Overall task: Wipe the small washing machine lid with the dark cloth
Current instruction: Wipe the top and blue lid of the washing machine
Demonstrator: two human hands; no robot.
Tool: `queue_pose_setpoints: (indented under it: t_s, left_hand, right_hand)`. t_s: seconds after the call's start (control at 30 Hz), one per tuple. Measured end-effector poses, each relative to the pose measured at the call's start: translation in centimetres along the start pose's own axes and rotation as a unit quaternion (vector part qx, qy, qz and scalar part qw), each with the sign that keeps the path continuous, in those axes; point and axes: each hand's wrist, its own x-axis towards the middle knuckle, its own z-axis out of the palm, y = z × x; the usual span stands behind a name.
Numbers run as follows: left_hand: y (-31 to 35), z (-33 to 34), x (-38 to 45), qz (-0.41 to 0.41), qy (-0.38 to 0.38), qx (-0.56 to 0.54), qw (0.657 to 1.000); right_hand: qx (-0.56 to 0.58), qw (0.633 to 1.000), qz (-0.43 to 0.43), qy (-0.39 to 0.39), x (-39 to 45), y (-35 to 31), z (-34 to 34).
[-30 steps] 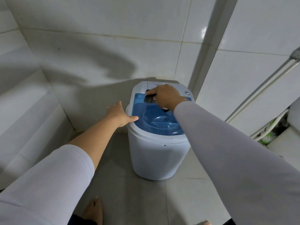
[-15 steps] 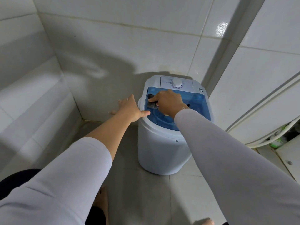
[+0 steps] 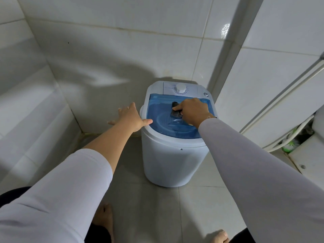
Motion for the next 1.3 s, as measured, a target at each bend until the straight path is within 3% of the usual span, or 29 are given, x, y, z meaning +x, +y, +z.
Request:
queue_pose_setpoints:
  t_s: [0.37, 0.63, 0.8, 1.0, 1.17, 1.3]
  left_hand:
    - [0.1, 0.0, 0.0, 0.001, 0.013, 0.013, 1.000]
    - [0.1, 0.2, -0.4, -0.002, 0.020, 0.000, 1.000]
    - [0.4, 0.3, -1.6, 0.000, 0.043, -0.018, 0.999]
    - [-0.7, 0.1, -1.7, 0.005, 0.031, -0.071, 0.997]
    - [-1.4, 0.3, -1.7, 0.004, 0.006, -0.105, 0.994]
    - [-1.6, 0.6, -1.8, -0.018, -0.011, -0.119, 0.993]
  right_hand:
    - [0.040, 0.994, 0.105, -0.014, -2.2, 5.6, 0.7]
    - [0.090, 0.990, 0.109, -0.014, -3.8, 7.2, 0.6]
    - [0.123, 0.977, 0.175, -0.002, -4.4, 8.2, 0.2]
    - [0.119, 0.991, 0.053, 0.035, -2.3, 2.8, -4.4]
    - [0.093, 0.993, -0.074, 0.003, -1.2, -4.8, -4.2]
    - [0.017, 0.996, -0.087, -0.002, -1.0, -7.5, -1.9]
